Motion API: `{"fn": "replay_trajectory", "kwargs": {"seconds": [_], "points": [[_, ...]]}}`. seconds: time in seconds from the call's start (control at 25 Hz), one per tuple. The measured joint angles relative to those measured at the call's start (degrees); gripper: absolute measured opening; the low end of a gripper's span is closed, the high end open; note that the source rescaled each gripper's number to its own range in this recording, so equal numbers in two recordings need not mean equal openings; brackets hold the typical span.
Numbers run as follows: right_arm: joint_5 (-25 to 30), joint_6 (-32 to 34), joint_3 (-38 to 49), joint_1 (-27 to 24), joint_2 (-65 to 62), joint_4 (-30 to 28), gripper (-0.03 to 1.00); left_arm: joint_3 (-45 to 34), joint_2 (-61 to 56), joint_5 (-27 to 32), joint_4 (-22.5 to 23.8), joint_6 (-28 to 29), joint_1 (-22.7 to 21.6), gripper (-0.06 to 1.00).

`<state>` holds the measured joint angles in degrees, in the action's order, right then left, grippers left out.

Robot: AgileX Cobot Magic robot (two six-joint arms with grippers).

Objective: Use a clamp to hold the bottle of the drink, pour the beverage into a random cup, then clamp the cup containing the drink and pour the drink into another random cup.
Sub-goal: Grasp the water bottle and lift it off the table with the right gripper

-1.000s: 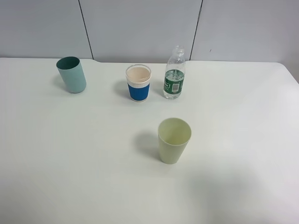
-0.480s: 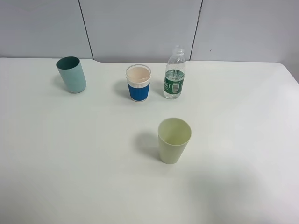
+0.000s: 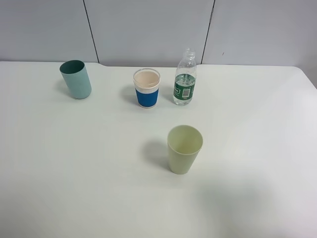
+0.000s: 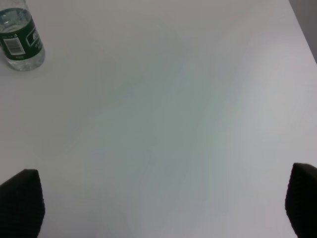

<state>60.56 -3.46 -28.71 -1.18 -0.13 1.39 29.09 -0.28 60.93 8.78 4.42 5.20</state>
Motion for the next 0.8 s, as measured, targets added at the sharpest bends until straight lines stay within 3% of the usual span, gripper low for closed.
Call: {"fn": "replay_trajectory", "kwargs": {"seconds": [0.8], "points": [[0.0, 0.0, 0.0, 0.0, 0.0, 0.0, 0.94, 0.0, 0.0, 0.0, 0.0, 0.0, 0.0, 1.0]]}}
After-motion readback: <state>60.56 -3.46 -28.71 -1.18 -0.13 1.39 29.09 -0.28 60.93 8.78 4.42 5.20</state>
